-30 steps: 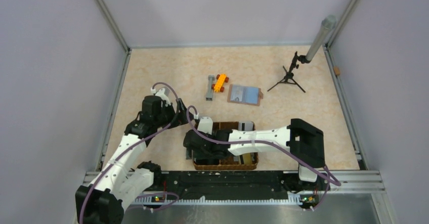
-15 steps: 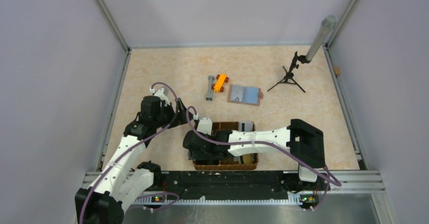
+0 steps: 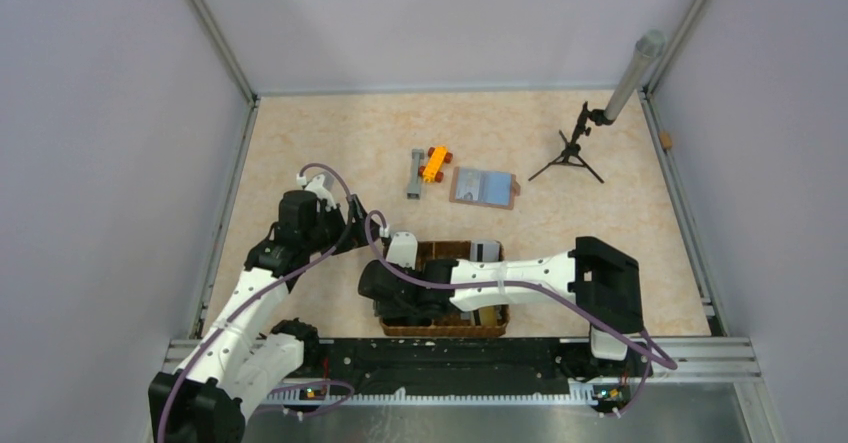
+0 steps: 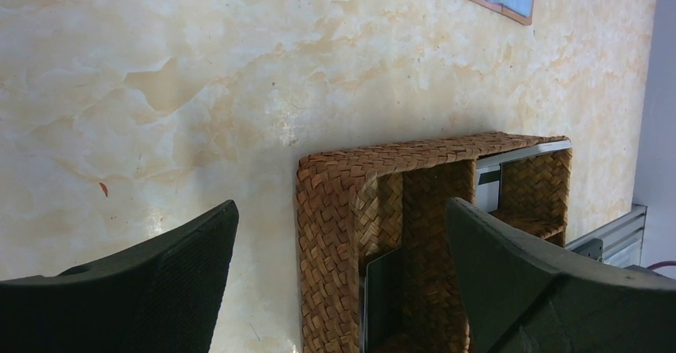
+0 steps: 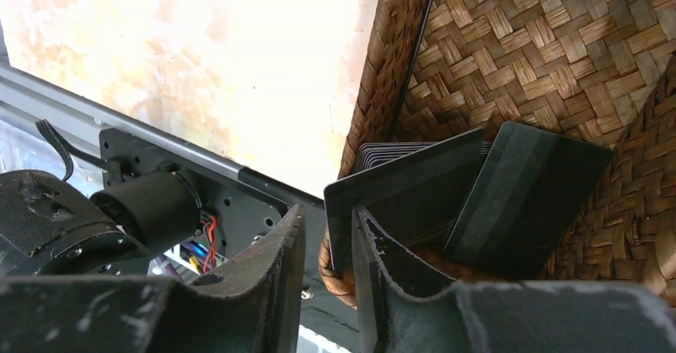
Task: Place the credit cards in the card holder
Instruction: Pick up the credit card from the storage box.
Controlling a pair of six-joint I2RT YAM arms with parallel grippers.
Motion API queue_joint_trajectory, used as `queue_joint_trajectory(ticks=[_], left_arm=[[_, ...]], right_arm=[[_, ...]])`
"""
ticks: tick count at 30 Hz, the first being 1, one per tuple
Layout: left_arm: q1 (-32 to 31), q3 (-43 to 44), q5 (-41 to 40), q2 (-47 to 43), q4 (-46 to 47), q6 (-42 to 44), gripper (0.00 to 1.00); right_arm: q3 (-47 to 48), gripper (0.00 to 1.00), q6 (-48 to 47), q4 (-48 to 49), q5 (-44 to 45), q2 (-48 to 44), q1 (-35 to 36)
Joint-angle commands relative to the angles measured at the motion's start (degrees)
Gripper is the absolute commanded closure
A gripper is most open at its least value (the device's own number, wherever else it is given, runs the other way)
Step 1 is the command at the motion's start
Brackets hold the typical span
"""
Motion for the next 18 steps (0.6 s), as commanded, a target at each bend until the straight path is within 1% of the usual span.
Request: queue_joint_trajectory(ticks=[1,10,18], left_arm=[[0.4,-0.5,1.0,-0.9,2.0,0.2,0.01],[0.4,-0.5,1.0,-1.2,2.0,0.2,0.01],[0.4,-0.5,0.9,-1.2,1.9,0.2,0.01]], right_arm=[[2.1,0.75,0.6,1.4,1.6,-2.2,1.1],[2.7,0.81,0.2,-0.2,1.7,-1.4,1.1],[3.6,0.97,-0.3,-2.2,3.6,-0.8,1.3]])
